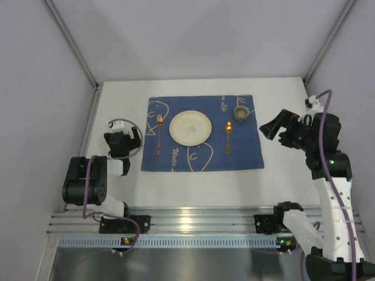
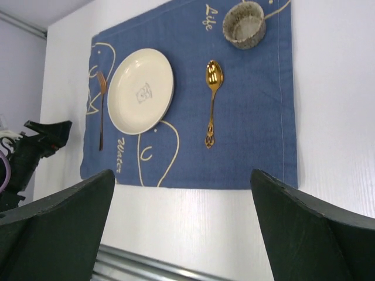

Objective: Set the dinner table for one person

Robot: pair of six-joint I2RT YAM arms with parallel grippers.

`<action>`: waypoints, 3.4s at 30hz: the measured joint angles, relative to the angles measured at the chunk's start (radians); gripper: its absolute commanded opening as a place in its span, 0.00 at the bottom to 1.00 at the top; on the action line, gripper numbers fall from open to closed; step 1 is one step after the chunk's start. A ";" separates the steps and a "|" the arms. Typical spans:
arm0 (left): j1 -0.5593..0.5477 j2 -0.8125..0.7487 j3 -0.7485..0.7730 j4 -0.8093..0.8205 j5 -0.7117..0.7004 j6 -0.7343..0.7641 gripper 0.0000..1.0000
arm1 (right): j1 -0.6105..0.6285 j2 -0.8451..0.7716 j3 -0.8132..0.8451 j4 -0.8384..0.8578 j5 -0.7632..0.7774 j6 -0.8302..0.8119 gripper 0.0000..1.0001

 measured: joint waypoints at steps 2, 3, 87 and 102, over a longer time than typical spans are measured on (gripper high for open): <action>-0.011 0.060 0.024 0.064 0.005 0.030 0.99 | 0.001 -0.061 -0.060 0.060 0.009 -0.014 1.00; -0.022 0.072 0.027 0.071 0.007 0.040 0.99 | 0.001 -0.087 -0.097 0.091 0.011 -0.023 1.00; -0.058 0.097 -0.077 0.328 0.031 0.106 0.98 | 0.000 0.598 -0.891 1.902 0.262 -0.500 1.00; -0.058 0.097 -0.077 0.328 0.031 0.105 0.99 | 0.000 0.598 -0.891 1.902 0.262 -0.500 1.00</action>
